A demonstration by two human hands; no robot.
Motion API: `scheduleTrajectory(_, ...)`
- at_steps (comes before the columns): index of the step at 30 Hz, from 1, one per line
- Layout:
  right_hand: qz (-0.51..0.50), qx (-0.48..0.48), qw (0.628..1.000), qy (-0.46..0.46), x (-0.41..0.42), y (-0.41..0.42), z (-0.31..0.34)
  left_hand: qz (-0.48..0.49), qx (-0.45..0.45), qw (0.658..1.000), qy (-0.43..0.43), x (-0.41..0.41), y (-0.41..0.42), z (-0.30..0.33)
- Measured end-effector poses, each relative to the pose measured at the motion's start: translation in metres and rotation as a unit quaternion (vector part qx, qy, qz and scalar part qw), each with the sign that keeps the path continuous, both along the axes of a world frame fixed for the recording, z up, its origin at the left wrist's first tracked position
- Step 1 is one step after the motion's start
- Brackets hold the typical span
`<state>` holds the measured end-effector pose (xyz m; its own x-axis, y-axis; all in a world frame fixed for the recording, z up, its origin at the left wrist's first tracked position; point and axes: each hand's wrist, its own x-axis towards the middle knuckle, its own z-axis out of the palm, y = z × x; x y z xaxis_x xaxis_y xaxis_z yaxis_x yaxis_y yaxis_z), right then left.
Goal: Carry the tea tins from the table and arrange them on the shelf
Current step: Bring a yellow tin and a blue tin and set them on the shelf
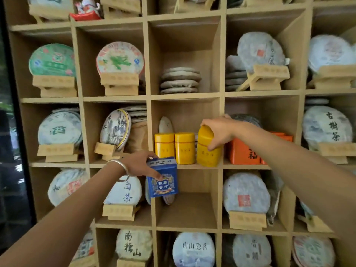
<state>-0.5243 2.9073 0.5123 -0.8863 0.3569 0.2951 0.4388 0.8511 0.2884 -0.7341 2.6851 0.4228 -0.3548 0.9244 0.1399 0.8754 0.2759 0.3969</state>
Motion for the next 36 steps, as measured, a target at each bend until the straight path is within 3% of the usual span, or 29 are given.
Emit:
scheduleTrajectory(10,-0.089,-0.018,0.989,-0.117,-0.054,0.010,0.002,-0.083,0.017,0.996,-0.010,-0.052,0.021,0.011)
scheduleTrajectory(15,-0.089,-0.067,0.986,-0.128,-0.061,0.015,0.007,-0.083,0.015,0.996,-0.007,-0.061,0.026,0.007)
scheduleTrajectory(25,-0.065,0.014,0.992,-0.108,-0.061,0.020,-0.011,-0.096,0.033,0.995,-0.018,-0.053,0.037,0.011)
scheduleTrajectory(36,-0.057,0.032,0.994,-0.088,-0.063,0.026,-0.020,-0.095,0.047,0.994,-0.006,-0.037,0.046,0.017)
